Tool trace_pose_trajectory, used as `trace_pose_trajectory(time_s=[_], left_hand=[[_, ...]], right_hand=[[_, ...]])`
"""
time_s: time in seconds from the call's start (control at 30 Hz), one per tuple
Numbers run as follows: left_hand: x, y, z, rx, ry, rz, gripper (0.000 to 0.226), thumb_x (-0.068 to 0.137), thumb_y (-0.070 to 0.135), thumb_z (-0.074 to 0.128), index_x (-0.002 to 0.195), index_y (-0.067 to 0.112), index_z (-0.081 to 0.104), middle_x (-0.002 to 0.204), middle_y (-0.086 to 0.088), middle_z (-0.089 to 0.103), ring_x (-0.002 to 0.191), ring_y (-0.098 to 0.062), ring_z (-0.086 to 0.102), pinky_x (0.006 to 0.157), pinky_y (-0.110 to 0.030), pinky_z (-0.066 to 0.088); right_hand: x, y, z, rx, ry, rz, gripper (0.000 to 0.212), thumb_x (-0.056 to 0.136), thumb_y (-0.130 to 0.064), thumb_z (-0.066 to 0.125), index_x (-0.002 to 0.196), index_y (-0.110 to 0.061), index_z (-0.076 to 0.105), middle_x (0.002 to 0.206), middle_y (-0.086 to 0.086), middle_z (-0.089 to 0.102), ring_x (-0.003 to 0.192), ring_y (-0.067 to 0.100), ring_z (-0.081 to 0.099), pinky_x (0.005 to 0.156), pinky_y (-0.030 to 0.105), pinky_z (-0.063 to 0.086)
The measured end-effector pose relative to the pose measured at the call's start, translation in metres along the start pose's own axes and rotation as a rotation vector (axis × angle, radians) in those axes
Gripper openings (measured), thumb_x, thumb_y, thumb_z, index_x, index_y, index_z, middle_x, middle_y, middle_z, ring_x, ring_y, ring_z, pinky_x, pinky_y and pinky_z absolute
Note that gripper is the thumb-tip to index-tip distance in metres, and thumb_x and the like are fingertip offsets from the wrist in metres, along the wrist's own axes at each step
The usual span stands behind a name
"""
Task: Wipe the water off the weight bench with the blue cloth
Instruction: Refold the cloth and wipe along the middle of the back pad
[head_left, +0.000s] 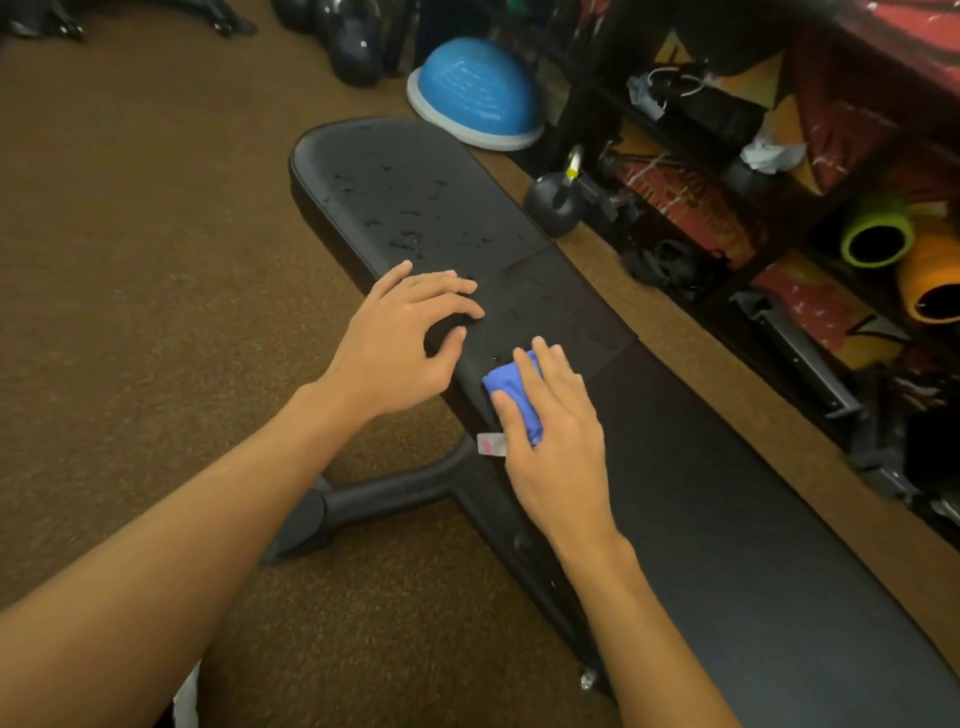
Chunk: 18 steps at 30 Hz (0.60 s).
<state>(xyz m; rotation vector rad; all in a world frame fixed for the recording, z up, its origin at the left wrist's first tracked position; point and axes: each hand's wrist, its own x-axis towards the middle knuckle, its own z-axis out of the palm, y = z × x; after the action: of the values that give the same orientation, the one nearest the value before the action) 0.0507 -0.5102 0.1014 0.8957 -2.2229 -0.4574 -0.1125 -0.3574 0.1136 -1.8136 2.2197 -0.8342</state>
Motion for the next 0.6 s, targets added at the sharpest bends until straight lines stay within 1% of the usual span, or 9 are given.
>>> trace_pose_trajectory(time_s=[0.07,0.1,0.13,0.23,0.3,0.4,0.47,0.53,0.6], left_hand=[[0.001,0.000,0.001,-0.010,0.006,-0.001,0.032,0.096,0.031,0.057,0.123,0.029,0.074,0.145,0.014,0.063,0.146,-0.008,0.048,0.130,-0.046,0.020],[0.001,-0.001,0.001,-0.014,0.006,-0.001,0.032,0.096,0.030,0.057,0.122,0.029,0.074,0.144,0.014,0.063,0.145,-0.008,0.048,0.130,-0.046,0.020],[0.002,-0.001,0.002,-0.016,0.003,-0.003,0.031,0.096,0.030,0.057,0.122,0.029,0.074,0.144,0.014,0.063,0.145,-0.008,0.048,0.130,-0.045,0.020],[0.002,-0.001,0.001,-0.024,-0.008,-0.003,0.030,0.097,0.027,0.060,0.123,0.029,0.074,0.145,0.013,0.063,0.146,-0.008,0.048,0.131,-0.045,0.019],[0.002,0.000,0.001,-0.029,-0.015,-0.006,0.029,0.098,0.024,0.062,0.125,0.028,0.073,0.146,0.012,0.062,0.147,-0.009,0.047,0.131,-0.045,0.018],[0.000,0.002,0.000,-0.027,-0.027,0.002,0.030,0.101,0.021,0.063,0.130,0.026,0.072,0.150,0.010,0.060,0.148,-0.010,0.045,0.132,-0.045,0.015],[-0.001,0.002,-0.001,-0.028,-0.032,0.006,0.030,0.102,0.021,0.063,0.131,0.026,0.072,0.151,0.009,0.060,0.149,-0.010,0.044,0.132,-0.045,0.015],[-0.001,0.001,-0.002,-0.030,-0.039,0.003,0.030,0.103,0.022,0.062,0.132,0.026,0.072,0.151,0.009,0.059,0.149,-0.010,0.044,0.132,-0.044,0.015],[-0.002,0.001,-0.004,-0.032,-0.038,-0.004,0.031,0.104,0.023,0.062,0.133,0.026,0.072,0.152,0.009,0.059,0.149,-0.009,0.044,0.132,-0.043,0.015]], right_hand=[[-0.015,0.006,-0.007,-0.013,-0.065,-0.138,0.055,0.110,-0.036,0.055,0.161,-0.020,0.044,0.173,-0.005,0.031,0.162,0.007,0.016,0.133,0.038,0.016],[-0.021,0.012,-0.012,-0.007,-0.074,-0.158,0.056,0.109,-0.035,0.057,0.161,-0.021,0.045,0.172,-0.006,0.032,0.162,0.006,0.018,0.133,0.037,0.017],[-0.022,0.018,-0.016,0.016,-0.058,-0.126,0.056,0.108,-0.035,0.059,0.160,-0.021,0.046,0.171,-0.007,0.033,0.161,0.004,0.019,0.133,0.037,0.018],[-0.001,0.019,-0.012,0.042,0.061,0.104,0.056,0.108,-0.039,0.056,0.160,-0.019,0.046,0.171,-0.006,0.034,0.161,0.005,0.020,0.133,0.041,0.021],[0.010,0.008,-0.002,0.005,0.072,0.142,0.057,0.110,-0.041,0.051,0.162,-0.019,0.042,0.173,-0.003,0.030,0.162,0.009,0.016,0.133,0.044,0.019],[-0.001,-0.001,-0.001,0.001,-0.017,-0.027,0.057,0.110,-0.040,0.051,0.163,-0.019,0.041,0.174,-0.003,0.029,0.163,0.008,0.014,0.134,0.039,0.014],[-0.015,0.007,-0.010,-0.011,-0.077,-0.139,0.058,0.109,-0.039,0.053,0.162,-0.020,0.042,0.173,-0.006,0.030,0.162,0.005,0.016,0.133,0.034,0.013],[-0.015,0.019,-0.018,0.023,-0.043,-0.073,0.057,0.108,-0.038,0.057,0.160,-0.021,0.045,0.171,-0.008,0.034,0.160,0.003,0.019,0.132,0.029,0.014],[0.001,0.023,-0.017,0.043,0.050,0.084,0.055,0.108,-0.039,0.057,0.159,-0.019,0.047,0.170,-0.006,0.036,0.160,0.004,0.021,0.133,0.029,0.014]])
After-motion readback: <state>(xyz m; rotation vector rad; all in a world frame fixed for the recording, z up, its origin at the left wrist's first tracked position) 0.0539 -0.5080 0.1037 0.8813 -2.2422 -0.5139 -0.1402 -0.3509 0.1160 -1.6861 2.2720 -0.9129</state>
